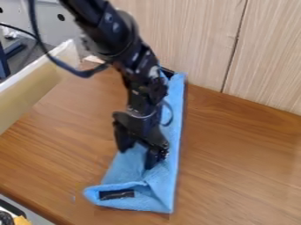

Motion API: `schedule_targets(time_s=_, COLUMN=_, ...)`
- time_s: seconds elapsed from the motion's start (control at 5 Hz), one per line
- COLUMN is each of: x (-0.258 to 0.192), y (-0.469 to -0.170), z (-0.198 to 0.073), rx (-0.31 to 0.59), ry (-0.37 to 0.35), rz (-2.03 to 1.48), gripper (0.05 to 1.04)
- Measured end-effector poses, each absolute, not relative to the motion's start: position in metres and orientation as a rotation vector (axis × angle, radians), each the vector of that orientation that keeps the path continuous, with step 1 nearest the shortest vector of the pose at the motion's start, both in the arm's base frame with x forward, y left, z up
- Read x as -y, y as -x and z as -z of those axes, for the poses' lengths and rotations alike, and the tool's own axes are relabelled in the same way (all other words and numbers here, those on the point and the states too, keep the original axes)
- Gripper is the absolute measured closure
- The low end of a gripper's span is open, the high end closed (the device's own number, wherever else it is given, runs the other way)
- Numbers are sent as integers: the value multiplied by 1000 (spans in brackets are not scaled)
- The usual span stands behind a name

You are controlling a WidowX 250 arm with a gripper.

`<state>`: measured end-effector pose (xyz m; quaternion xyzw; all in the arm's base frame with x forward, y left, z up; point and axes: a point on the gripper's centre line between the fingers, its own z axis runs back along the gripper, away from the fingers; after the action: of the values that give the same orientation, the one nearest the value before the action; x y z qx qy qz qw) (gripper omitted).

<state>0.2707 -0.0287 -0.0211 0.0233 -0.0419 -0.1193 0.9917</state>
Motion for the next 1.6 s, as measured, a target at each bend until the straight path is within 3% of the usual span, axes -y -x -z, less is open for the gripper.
schedule_targets(time_s=0.6, x=95, y=-295, z=22, rx=95, ry=3, rz=361, gripper=82)
schedule_targets(time_s=1.2, x=95, y=-286, z=19, rx=90, ry=6, rz=372, gripper=83)
schedule_targets(time_s=1.6, x=87, y=-272, z=-17, rx=183, ry=19, rz=341, gripper=82)
